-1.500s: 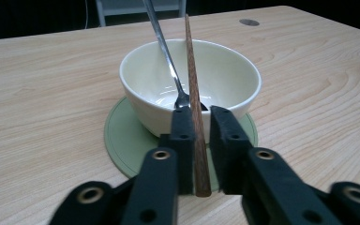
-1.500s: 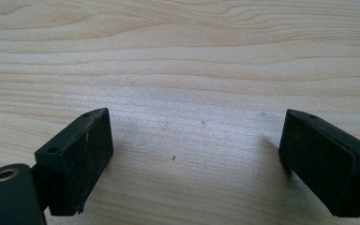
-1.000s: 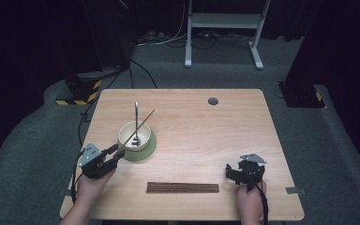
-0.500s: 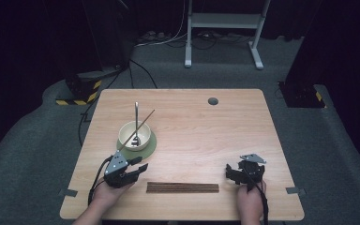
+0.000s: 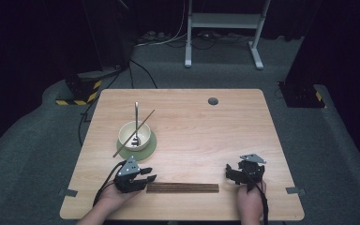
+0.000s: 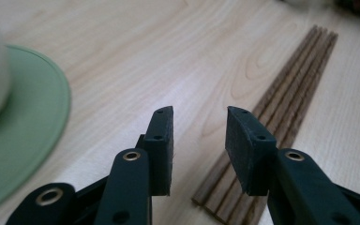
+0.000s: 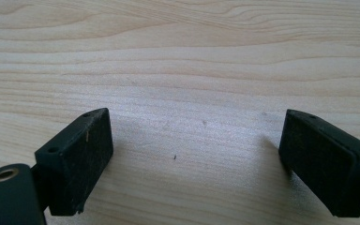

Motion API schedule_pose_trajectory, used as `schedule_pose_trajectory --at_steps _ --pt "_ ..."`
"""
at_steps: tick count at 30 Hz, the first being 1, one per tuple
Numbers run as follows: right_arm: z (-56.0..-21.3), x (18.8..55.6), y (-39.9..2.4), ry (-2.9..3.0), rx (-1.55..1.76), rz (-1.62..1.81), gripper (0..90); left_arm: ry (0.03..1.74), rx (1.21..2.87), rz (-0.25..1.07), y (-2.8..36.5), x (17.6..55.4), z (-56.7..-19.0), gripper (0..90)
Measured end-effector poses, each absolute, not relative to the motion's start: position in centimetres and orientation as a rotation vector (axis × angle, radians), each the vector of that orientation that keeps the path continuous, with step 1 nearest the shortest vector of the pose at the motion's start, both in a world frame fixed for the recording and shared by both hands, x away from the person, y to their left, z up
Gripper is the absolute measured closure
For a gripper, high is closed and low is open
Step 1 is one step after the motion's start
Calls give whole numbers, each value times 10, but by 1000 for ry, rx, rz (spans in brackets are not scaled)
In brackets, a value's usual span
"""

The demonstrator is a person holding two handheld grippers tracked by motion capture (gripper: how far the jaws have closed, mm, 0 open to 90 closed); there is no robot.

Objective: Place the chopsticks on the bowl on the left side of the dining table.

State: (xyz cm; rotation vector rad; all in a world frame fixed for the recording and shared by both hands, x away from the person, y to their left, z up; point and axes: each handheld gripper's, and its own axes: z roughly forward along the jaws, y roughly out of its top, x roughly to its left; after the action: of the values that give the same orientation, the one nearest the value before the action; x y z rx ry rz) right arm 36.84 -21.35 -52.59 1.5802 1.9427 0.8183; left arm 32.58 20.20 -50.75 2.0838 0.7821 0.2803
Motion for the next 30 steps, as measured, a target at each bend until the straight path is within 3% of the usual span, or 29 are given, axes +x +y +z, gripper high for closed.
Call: schedule_pose_trajectory --at_steps 18,30 --pt "-526 368 -213 1944 1578 819 101 769 2167 205 195 329 -519 671" --pt "-526 368 -213 1945 1577 820 100 816 2157 258 196 334 -522 718"
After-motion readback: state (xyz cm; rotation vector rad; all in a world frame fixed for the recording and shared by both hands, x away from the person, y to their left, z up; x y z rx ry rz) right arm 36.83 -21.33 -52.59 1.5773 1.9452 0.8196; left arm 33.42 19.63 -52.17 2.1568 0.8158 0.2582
